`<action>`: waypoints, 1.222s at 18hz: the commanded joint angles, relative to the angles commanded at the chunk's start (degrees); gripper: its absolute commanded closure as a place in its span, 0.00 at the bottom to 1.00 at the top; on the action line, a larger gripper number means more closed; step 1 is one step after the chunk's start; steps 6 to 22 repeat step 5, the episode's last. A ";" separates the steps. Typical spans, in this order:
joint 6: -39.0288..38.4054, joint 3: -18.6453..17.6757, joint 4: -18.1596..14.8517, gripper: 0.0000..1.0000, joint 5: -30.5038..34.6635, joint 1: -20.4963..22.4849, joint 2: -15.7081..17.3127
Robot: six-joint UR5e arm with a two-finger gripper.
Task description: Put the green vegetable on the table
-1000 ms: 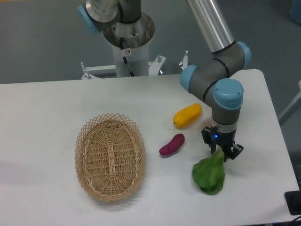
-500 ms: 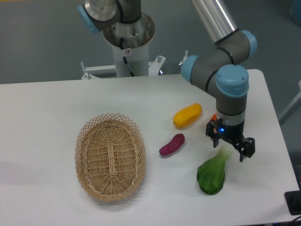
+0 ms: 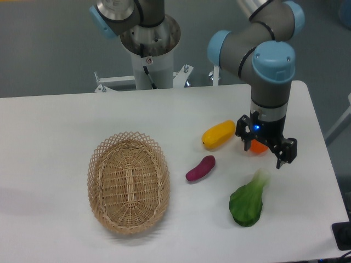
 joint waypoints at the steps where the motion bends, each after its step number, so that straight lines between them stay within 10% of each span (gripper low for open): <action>1: -0.09 0.00 0.00 0.00 0.09 0.09 0.00; 22: -0.09 -0.35 0.35 0.00 0.00 0.09 0.00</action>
